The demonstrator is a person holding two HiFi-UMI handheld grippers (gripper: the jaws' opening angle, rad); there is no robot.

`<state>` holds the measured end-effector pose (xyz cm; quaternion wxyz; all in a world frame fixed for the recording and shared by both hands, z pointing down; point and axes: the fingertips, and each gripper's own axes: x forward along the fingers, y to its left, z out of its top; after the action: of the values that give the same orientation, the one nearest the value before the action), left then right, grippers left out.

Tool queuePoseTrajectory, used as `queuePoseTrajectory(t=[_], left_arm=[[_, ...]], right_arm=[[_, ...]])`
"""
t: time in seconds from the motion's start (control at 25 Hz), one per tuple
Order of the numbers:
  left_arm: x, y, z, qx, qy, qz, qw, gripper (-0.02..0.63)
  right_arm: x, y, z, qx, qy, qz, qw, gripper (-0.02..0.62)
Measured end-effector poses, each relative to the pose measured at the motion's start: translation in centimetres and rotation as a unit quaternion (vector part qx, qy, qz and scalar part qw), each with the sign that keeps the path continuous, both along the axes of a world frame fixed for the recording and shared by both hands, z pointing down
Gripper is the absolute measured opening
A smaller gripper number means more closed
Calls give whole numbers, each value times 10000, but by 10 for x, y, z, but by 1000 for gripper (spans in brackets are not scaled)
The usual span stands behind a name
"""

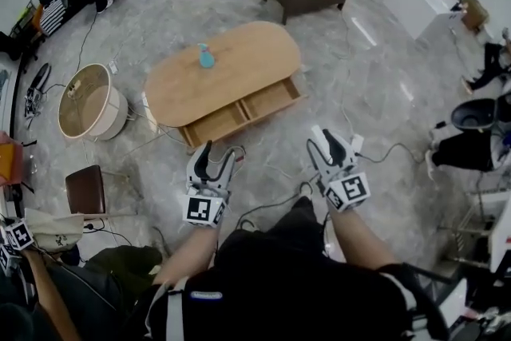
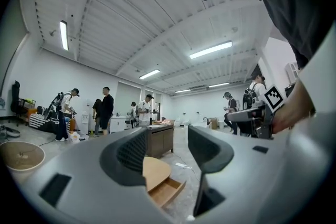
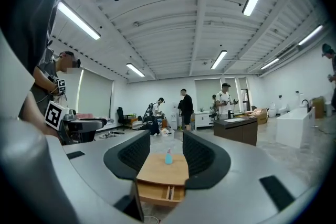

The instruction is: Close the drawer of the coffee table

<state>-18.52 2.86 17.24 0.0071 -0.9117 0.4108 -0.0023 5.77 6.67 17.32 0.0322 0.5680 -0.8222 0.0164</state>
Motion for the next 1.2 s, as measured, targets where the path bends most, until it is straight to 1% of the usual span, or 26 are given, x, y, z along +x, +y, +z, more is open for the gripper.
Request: queuePoseTrajectory(t=[0.16,0.28,0.4,0.48,0.64,0.72,0.8,0.88,1.08,1.2], left_arm=[[17,-12,22,-106,-133,-160,9997,224],[36,-26,34,-149,-122,-323,9993,224],[52,-39,46,-303,-95,-543,9980,224],[65,-46,55,-358,-169,-639,9972,224],[96,-61,70,-449,-210,-718,9962,224],[112,-70,83,-519,-176,-784,9954,224],[127,-79,100,-574,-251,-830,9946,224],[141,-86,113,-608,-292,-869,9939,224],[173,-103,138,-680,-260,-983,9925,224],[186,-115,154,-734,-252,-1100,9909,224]], right_arm=[[16,-24,19,-77,-78,-195,9997,170],[30,-46,28,-129,-220,-350,9991,170],[46,-66,41,-174,-205,-489,9984,170],[57,-77,50,-280,-193,-553,9979,170],[81,-102,66,-380,-218,-632,9970,170],[92,-114,79,-450,-280,-684,9962,170],[102,-124,93,-520,-331,-724,9955,170],[109,-132,105,-561,-328,-776,9949,170],[124,-149,129,-682,-314,-922,9929,170],[134,-160,144,-644,-262,-969,9929,170]])
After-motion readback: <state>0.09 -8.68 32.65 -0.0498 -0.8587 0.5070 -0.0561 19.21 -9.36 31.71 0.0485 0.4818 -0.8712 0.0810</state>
